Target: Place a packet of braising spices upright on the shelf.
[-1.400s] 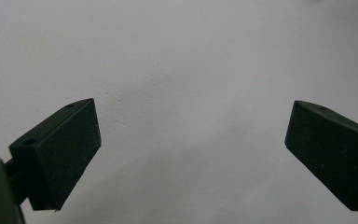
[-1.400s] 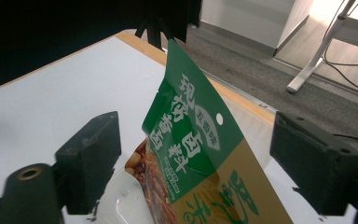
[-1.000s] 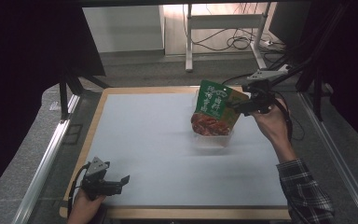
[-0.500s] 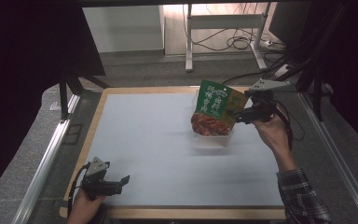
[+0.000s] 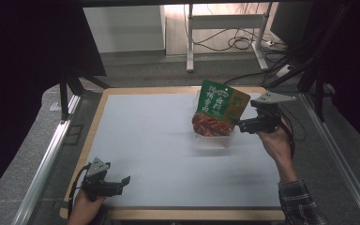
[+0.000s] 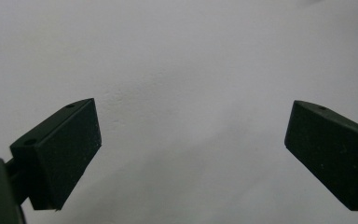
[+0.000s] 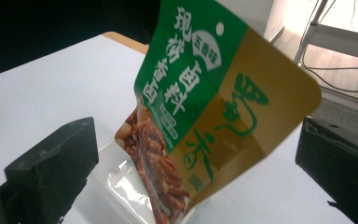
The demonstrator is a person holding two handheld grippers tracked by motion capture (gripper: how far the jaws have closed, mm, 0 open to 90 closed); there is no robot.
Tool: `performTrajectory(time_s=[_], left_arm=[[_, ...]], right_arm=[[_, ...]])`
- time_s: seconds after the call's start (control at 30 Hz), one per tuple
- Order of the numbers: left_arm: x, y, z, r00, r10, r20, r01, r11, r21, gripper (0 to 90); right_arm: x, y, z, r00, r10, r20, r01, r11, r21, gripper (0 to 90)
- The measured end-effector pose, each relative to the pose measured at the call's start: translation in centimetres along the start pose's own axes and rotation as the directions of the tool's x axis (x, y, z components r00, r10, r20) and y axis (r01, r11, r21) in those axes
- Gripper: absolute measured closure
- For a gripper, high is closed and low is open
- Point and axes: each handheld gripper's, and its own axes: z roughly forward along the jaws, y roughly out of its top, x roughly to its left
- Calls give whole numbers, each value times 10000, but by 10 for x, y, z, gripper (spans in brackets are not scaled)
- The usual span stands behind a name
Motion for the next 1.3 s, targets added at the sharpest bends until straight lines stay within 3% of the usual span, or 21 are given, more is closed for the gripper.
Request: performTrajectory(time_s=[0.33,0.8,1.3], left_arm=[[0,0,0,10000,-3,25,3,10000,-15,36],[0,0,-1,10000,56,32,-56,10000,-21,36],[0,0,-1,10000,81,19,-81,10000,-35,36]], right_arm=[[3,-11,-2,9999,-80,102,77,9997,242,0],[14,-22,-9,9986,-62,-530,88,9988,483,0],[31,-34,-15,9969,-260,-738,317,9966,765,0]])
